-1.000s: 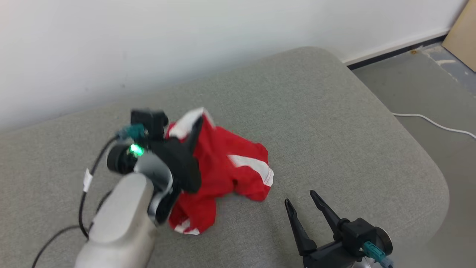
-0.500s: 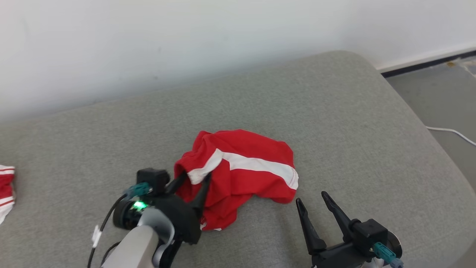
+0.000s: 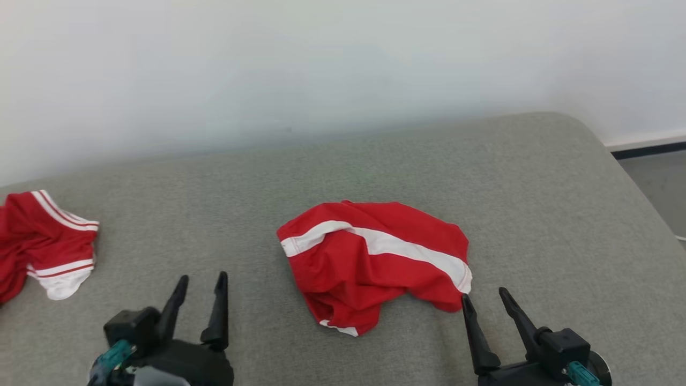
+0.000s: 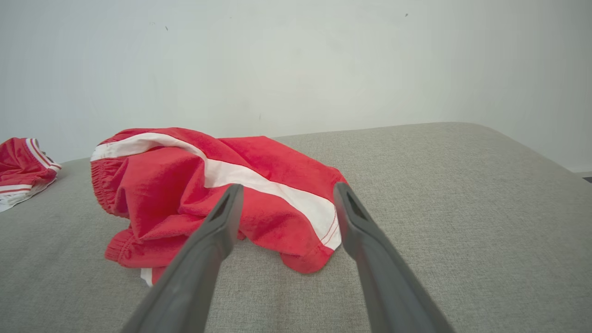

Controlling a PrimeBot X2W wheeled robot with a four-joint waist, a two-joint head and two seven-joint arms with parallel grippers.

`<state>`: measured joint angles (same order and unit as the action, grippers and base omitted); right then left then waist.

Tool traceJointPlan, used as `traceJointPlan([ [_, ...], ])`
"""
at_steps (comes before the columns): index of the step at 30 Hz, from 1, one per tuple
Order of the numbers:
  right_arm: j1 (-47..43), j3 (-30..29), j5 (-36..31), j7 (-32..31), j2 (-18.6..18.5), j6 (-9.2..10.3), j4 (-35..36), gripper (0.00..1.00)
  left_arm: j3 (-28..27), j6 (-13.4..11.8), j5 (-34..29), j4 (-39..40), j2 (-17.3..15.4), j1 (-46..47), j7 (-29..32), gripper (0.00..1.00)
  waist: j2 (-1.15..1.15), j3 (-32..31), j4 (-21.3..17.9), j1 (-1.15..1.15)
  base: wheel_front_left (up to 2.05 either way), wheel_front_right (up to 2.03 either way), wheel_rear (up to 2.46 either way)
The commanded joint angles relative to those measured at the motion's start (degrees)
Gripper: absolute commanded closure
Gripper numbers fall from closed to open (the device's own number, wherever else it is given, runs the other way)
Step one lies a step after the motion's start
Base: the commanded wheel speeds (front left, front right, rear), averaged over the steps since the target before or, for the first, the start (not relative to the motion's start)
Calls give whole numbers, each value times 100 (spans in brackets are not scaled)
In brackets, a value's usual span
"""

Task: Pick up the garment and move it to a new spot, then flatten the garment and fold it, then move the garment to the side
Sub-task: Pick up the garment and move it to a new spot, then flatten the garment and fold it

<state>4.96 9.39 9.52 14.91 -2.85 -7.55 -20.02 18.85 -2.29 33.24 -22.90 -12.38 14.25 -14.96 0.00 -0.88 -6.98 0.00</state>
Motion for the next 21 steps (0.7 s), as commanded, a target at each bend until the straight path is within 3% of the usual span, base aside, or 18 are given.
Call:
traceJointPlan([
  [1,-81,-49,-54,22,-5,12,15,0,-117,-79,-180,249,-10,-164,-25,0,0,-97,143,0,0,0,0],
  [6,-181,-194,-143,-14,-5,12,63,0,-744,-332,-753,1161,185,-974,-19,0,0,-156,251,0,0,0,0],
  [12,-281,-208,-207,-51,-5,12,99,0,-1239,-183,-1203,1582,441,-1611,-20,0,0,-243,309,0,0,0,0],
  [21,-393,-202,-266,-106,-5,12,173,0,-1726,74,-1706,1558,660,-2007,-21,0,0,-342,292,0,0,0,0],
])
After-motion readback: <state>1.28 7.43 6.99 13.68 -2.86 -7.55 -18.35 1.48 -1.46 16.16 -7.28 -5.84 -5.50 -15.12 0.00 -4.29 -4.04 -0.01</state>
